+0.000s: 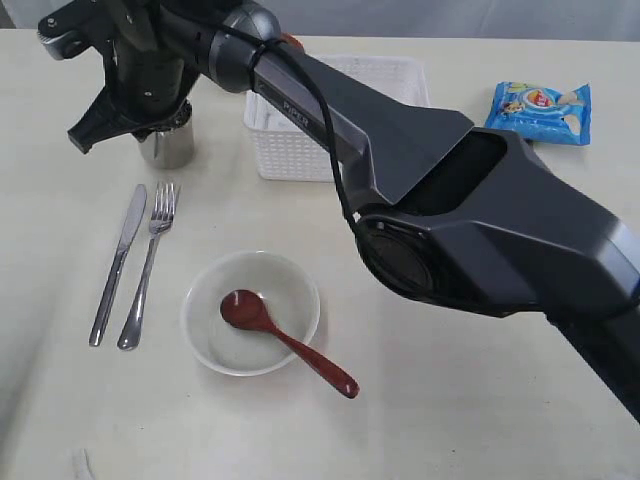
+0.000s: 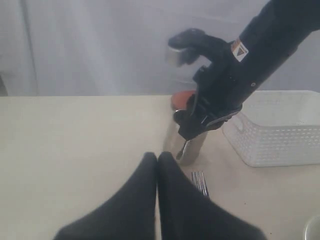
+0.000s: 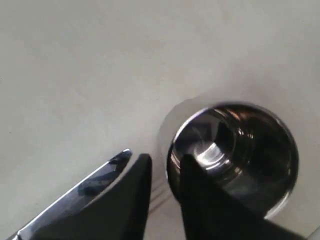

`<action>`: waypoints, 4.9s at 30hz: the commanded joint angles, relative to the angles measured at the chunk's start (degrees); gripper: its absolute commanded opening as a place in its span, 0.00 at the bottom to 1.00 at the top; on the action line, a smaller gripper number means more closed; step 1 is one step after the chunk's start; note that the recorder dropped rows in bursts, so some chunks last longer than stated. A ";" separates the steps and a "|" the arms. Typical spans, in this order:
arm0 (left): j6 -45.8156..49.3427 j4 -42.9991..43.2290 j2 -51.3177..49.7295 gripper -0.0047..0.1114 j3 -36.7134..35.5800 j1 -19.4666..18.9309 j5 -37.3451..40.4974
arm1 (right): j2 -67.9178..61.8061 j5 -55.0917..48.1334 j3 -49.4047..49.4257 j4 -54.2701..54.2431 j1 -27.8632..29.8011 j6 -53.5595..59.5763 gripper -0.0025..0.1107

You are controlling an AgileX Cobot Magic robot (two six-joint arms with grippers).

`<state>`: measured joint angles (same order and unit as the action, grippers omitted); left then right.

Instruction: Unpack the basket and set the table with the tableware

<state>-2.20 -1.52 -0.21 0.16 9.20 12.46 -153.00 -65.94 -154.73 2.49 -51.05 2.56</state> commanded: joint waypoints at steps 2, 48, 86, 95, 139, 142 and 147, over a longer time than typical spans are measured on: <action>0.02 -0.25 0.21 0.04 -0.16 0.06 -0.36 | 0.00 1.02 -0.43 1.53 0.23 -1.45 0.31; 0.02 -0.25 0.21 0.04 -0.16 0.06 -0.36 | 15.75 -2.47 -0.43 -2.04 -2.36 1.83 0.02; 0.02 -0.25 0.21 0.04 -0.16 0.06 -0.36 | 18.55 5.33 0.06 -19.26 -2.36 9.53 0.02; 0.02 0.00 0.21 0.04 -0.16 0.06 -0.36 | 22.67 10.17 10.58 -22.97 -3.56 14.74 0.02; 0.02 0.00 0.21 0.04 -0.16 0.06 -0.36 | 68.51 35.49 88.97 -21.49 27.70 21.72 0.02; 0.02 0.00 0.21 0.04 -0.16 0.06 -0.36 | 68.51 35.89 88.97 -21.49 31.34 20.63 0.02; 0.02 0.00 0.21 0.04 -0.16 0.06 -0.36 | 68.51 35.99 88.97 -21.49 38.23 16.70 0.02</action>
<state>-2.20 -1.52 -0.21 0.16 9.20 12.46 -85.26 -30.31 -65.87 -19.65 -16.48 21.55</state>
